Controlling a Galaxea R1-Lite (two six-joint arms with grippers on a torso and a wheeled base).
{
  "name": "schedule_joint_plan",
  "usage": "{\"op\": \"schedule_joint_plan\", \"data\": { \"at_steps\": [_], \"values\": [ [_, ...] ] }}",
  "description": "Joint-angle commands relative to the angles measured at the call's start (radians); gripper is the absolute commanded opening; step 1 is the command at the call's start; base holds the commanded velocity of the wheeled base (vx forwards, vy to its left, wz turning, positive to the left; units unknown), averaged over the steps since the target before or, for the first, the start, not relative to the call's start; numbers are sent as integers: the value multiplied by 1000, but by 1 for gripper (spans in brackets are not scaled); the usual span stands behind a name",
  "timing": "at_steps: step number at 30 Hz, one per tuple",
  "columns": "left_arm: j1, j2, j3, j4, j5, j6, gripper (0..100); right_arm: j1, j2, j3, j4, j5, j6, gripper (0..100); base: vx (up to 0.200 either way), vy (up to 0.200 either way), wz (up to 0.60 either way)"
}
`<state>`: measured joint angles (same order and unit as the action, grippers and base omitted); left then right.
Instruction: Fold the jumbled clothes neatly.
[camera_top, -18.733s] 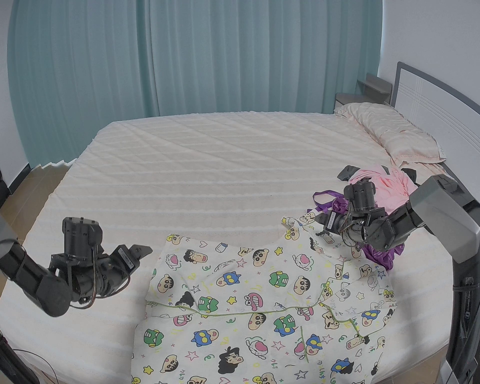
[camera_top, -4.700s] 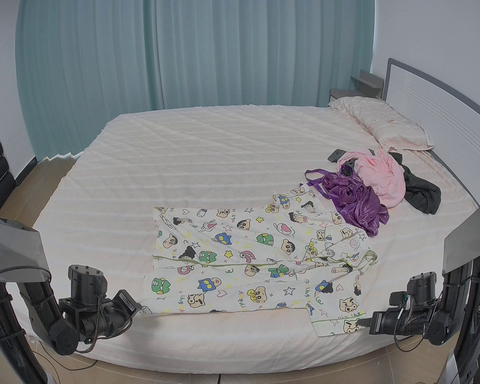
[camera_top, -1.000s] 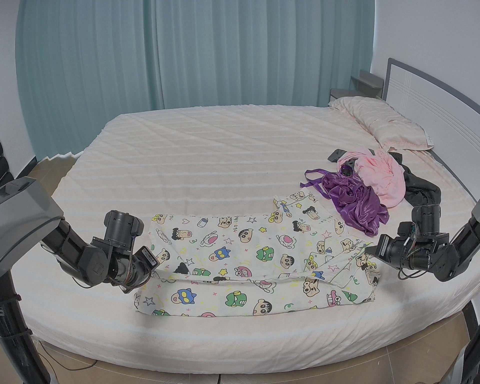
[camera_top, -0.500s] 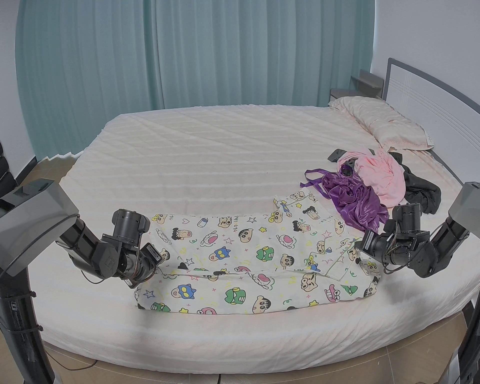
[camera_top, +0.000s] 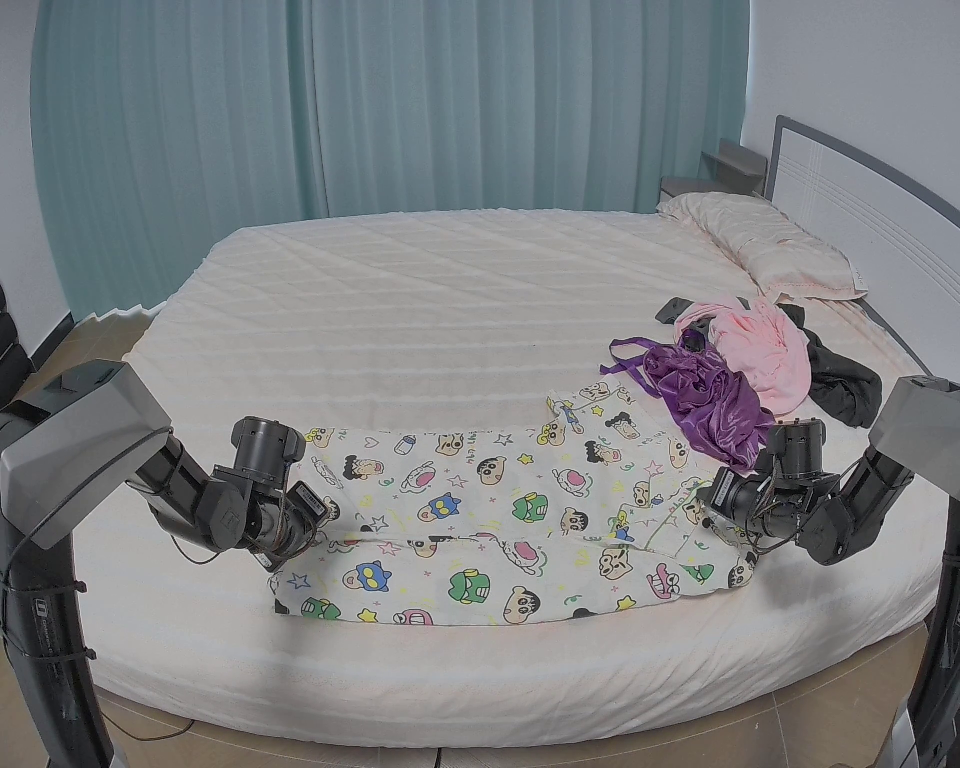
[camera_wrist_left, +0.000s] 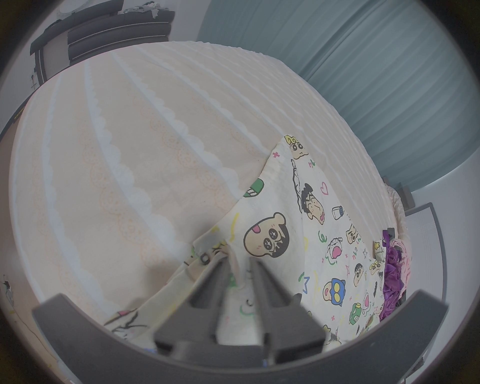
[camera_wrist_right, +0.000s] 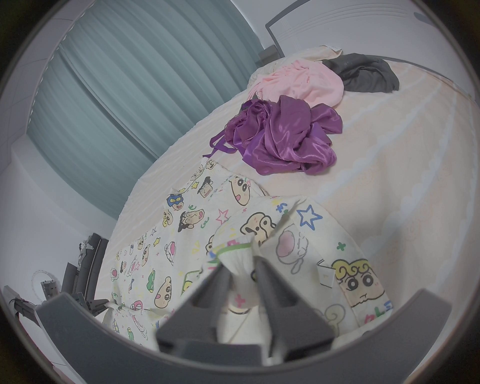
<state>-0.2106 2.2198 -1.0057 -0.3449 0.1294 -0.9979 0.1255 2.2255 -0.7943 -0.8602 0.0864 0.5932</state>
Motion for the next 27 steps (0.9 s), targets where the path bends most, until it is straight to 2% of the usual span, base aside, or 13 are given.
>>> {"op": "schedule_joint_plan", "data": {
  "at_steps": [1, 8, 11, 12, 13, 15, 20, 22, 27],
  "values": [
    [0, 0, 1, 0, -1, -1, 100, -3, 13, -3, -3, 1, 14, 100, 0, 0, 0],
    [37, -25, 22, 0, -4, -4, 100, -18, -61, 10, 13, -19, 122, 100, 0, 0, 0],
    [82, -91, 75, 0, -54, -4, 100, -14, -109, 27, 15, -86, 189, 100, 0, 0, 0],
    [99, -135, 108, 0, -94, -4, 100, -6, -122, 30, 17, -116, 224, 100, 0, 0, 0],
    [100, -140, 111, 0, -99, -4, 100, -6, -124, 32, 17, -119, 229, 100, 0, 0, 0],
    [120, -216, 184, -6, -159, -5, 100, 29, -153, 61, 36, -149, 280, 100, 0, 0, 0],
    [119, -267, 266, -13, -172, -25, 100, 91, -144, 59, 119, -154, 347, 100, 0, 0, 0],
    [114, -267, 273, -13, -194, -47, 100, 97, -115, 38, 124, -154, 353, 100, 0, 0, 0],
    [116, -265, 288, -14, -247, -58, 100, 109, -32, -31, 125, -206, 350, 100, 0, 0, 0]
  ]
}}
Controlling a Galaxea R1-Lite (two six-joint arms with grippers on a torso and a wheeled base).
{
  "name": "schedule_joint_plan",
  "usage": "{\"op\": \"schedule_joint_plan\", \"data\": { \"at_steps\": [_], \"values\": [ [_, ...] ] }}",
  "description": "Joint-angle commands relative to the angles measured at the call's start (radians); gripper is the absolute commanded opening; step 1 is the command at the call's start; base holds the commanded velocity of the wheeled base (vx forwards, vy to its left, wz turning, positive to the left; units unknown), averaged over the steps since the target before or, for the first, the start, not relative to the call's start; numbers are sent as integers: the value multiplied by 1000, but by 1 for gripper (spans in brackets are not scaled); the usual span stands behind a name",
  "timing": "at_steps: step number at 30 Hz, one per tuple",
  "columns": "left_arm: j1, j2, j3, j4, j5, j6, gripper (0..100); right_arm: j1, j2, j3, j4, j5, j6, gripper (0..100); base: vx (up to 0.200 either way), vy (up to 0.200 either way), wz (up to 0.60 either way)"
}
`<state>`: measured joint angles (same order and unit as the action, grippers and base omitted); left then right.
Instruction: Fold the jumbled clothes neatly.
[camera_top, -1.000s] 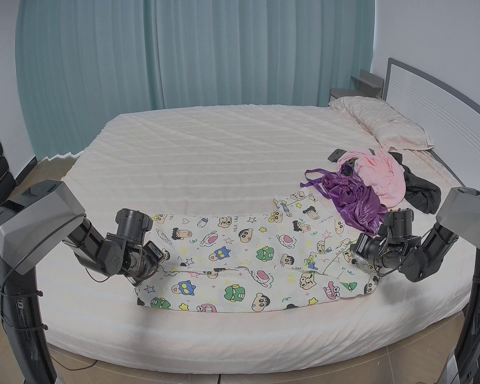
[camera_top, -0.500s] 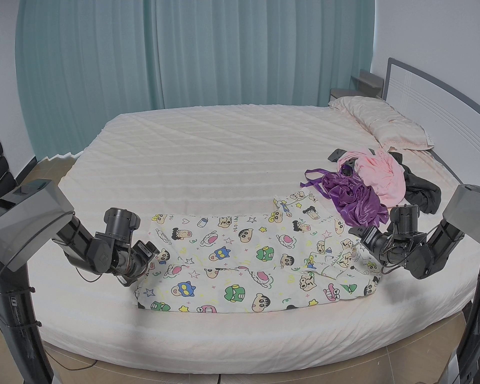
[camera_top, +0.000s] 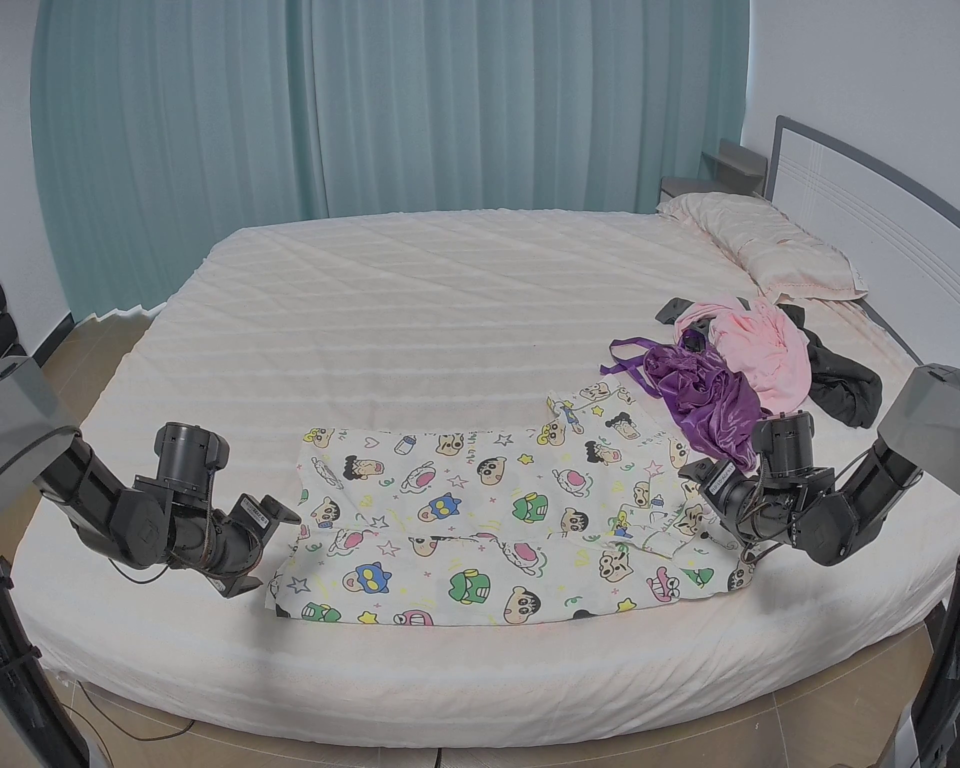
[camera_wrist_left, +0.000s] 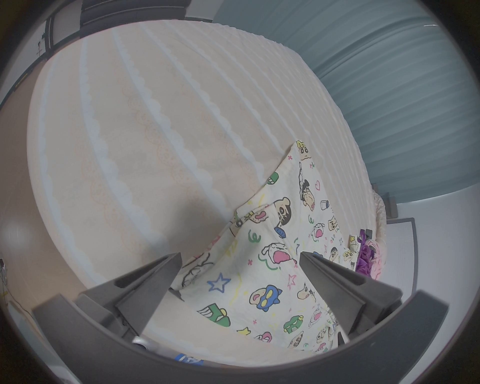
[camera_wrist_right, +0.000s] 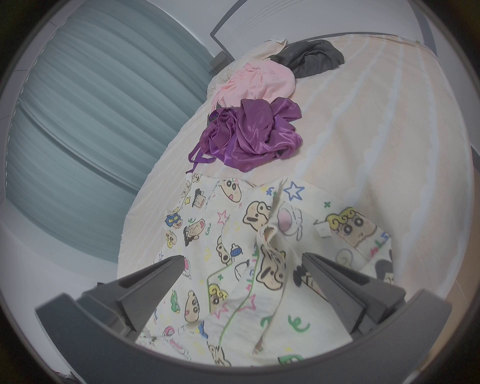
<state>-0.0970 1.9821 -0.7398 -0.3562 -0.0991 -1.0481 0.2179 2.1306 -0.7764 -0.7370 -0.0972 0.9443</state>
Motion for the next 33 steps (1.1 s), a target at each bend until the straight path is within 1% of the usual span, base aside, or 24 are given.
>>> {"op": "schedule_joint_plan", "data": {
  "at_steps": [1, 3, 8, 18, 19, 26, 33],
  "values": [
    [2, -28, 22, -3, -19, -7, 100, 17, 63, -49, 2, -22, -1, 100, 0, 0, 0],
    [0, -23, 28, -3, -19, -4, 100, 14, 97, -95, 24, -35, -7, 100, 0, 0, 0],
    [0, -22, 30, -4, -21, -4, 100, 9, 111, -153, 85, -35, -9, 100, 0, 0, 0],
    [2, -20, 36, -30, -21, -3, 100, 12, 158, -193, 88, -36, -16, 100, 0, 0, 0],
    [2, -20, 36, -30, -21, -3, 100, 12, 169, -198, 88, -36, -18, 0, 0, 0, 0],
    [19, -29, 30, -32, -22, -4, 100, 8, 169, -190, 88, -36, -18, 0, 0, 0, 0],
    [19, -29, 33, -32, -22, -3, 100, 8, 81, -146, 90, -36, -18, 0, 0, 0, 0]
  ]
}}
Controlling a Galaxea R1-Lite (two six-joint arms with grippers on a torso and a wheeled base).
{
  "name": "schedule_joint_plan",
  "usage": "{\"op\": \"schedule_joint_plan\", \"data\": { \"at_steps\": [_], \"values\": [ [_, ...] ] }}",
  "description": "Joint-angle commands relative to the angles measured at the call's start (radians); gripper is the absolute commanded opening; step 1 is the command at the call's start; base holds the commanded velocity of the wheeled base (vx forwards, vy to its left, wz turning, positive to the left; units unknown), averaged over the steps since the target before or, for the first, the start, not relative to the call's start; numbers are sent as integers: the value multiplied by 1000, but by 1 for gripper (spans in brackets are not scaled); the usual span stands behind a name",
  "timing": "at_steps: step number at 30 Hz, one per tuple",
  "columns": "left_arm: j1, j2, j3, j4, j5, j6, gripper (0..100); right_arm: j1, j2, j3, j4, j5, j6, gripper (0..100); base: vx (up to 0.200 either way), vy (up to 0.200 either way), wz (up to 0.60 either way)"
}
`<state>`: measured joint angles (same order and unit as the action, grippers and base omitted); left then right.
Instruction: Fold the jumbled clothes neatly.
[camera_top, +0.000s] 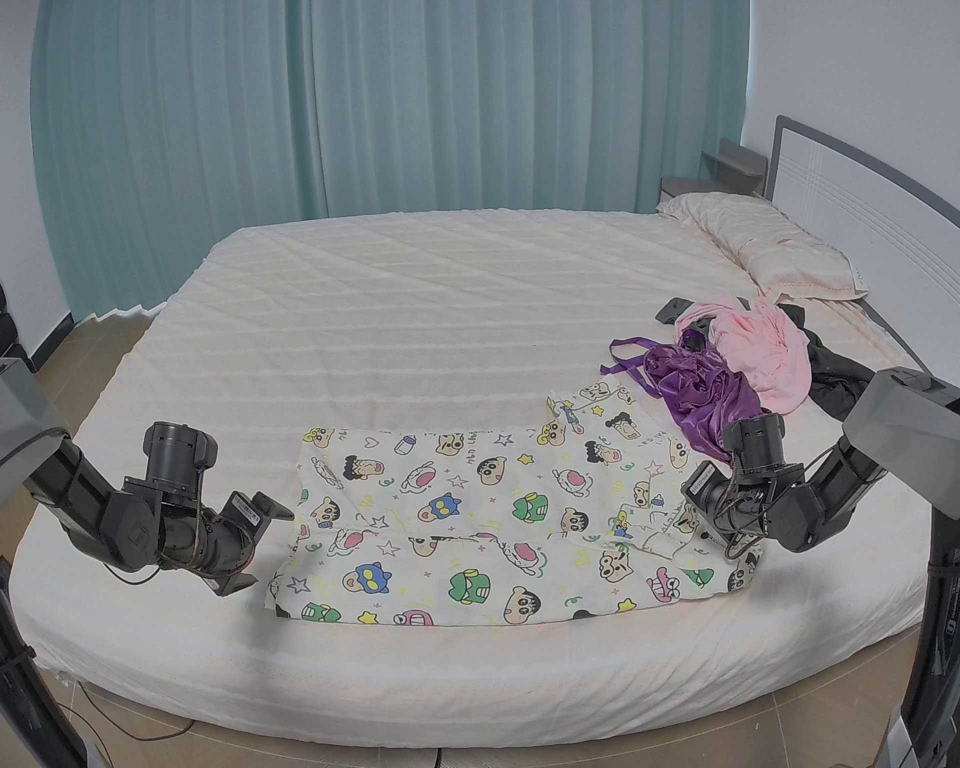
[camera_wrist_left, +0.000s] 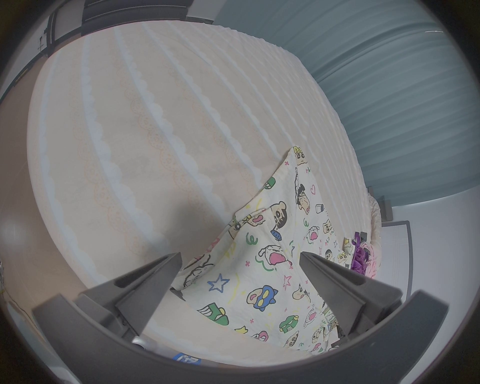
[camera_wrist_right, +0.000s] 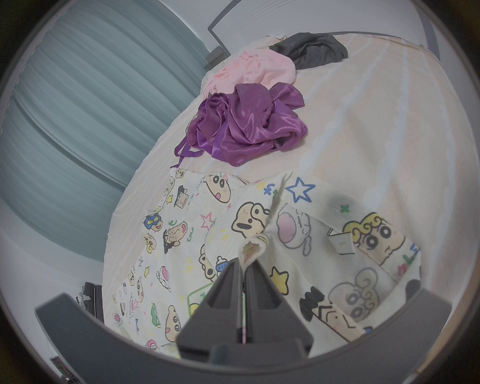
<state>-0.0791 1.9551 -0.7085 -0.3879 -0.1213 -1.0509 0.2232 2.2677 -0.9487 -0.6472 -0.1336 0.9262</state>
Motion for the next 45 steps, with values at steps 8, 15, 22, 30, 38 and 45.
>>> {"op": "schedule_joint_plan", "data": {
  "at_steps": [8, 15, 22, 30, 38, 45],
  "values": [
    [-4, 7, 3, 0, -3, 0, 100, 13, -229, 97, 98, 0, -7, 0, 0, 0, 0],
    [-5, 16, 4, 3, -44, -3, 100, 61, -352, 153, 202, 0, -12, 0, 0, 0, 0],
    [-7, 19, 7, 3, -44, -3, 100, 84, -398, 202, 210, -1, -27, 0, 0, 0, 0],
    [-13, 19, 18, 0, -46, 0, 100, 105, -447, 183, 304, -38, -29, 0, 0, 0, 0],
    [-17, 22, 20, 0, -44, 0, 100, 143, -467, 173, 403, -49, -32, 0, 0, 0, 0],
    [-17, 21, 20, 0, -44, 2, 100, 163, -444, 257, 391, -78, -33, 0, 0, 0, 0]
  ]
}}
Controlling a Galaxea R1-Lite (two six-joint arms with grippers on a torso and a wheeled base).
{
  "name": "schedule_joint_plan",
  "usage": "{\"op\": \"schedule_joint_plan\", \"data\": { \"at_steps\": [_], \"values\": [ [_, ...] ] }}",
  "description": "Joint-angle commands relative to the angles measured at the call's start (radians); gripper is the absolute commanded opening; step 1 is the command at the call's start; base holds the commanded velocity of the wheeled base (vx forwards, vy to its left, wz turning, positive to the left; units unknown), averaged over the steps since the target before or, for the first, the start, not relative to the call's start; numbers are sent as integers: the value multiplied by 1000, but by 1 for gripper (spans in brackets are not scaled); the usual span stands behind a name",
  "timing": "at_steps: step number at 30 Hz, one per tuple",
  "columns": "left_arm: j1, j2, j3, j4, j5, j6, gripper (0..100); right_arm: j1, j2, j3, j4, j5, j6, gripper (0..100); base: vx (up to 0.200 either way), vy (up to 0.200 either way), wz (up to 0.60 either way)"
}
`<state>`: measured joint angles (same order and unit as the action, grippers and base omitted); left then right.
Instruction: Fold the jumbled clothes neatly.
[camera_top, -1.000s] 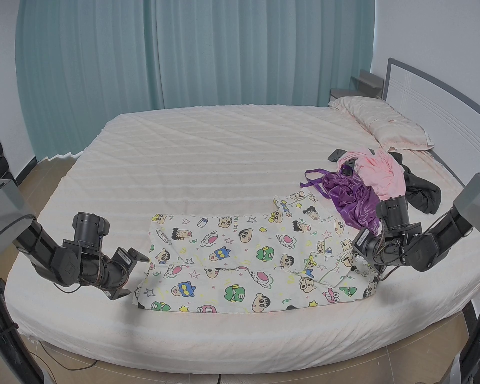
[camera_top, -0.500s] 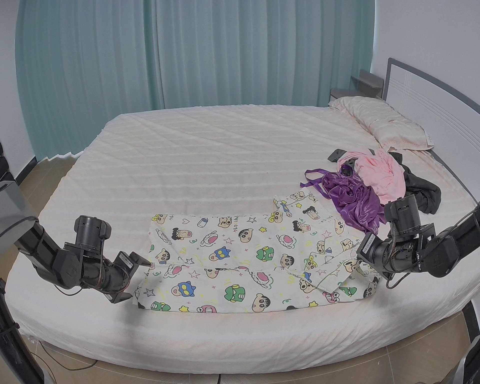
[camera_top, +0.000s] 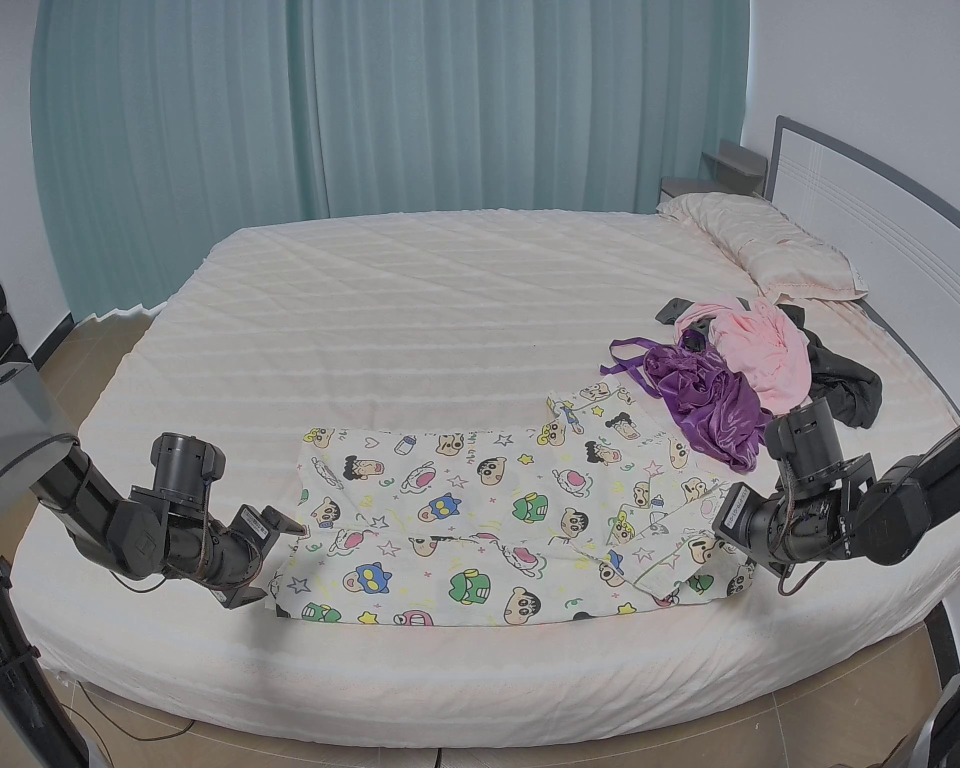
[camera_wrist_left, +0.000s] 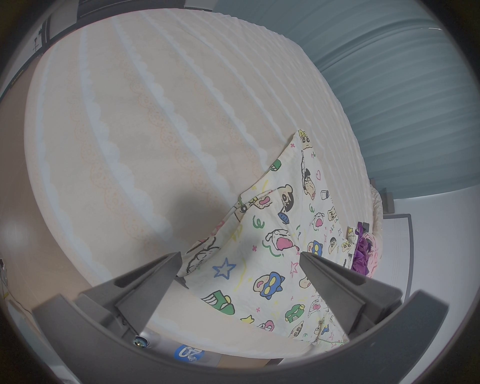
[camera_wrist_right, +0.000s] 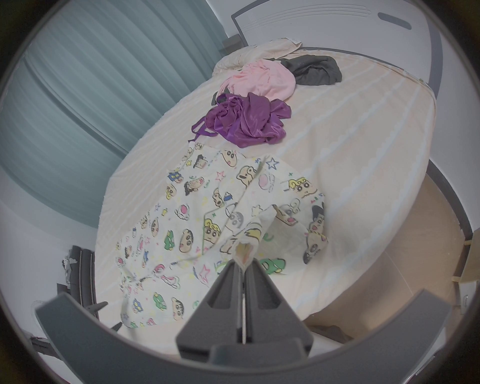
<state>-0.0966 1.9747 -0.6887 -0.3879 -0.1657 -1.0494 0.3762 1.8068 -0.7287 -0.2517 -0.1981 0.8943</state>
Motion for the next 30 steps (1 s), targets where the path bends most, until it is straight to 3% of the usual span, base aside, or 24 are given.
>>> {"op": "schedule_joint_plan", "data": {
  "at_steps": [1, 6, 7, 19, 26, 30],
  "values": [
    [0, 1, 0, 0, 0, 0, 100, 10, 17, 37, -4, -14, -1, 0, 0, 0, 0],
    [0, 1, 0, 0, 0, -1, 100, 23, 14, 88, -3, -40, -8, 0, 0, 0, 0],
    [0, 1, 0, 0, 0, 0, 100, 35, 9, 103, -3, -41, -9, 100, 0, 0, 0],
    [-2, 1, 2, 0, 0, 0, 100, 93, -29, 140, -8, -17, -8, 100, 0, 0, 0],
    [-2, -7, 2, 0, -1, 0, 100, 161, 154, 48, -201, 32, -5, 100, 0, 0, 0],
    [-2, -2, 0, -2, -1, 0, 100, 193, 255, -58, -215, 34, -3, 100, 0, 0, 0]
  ]
}}
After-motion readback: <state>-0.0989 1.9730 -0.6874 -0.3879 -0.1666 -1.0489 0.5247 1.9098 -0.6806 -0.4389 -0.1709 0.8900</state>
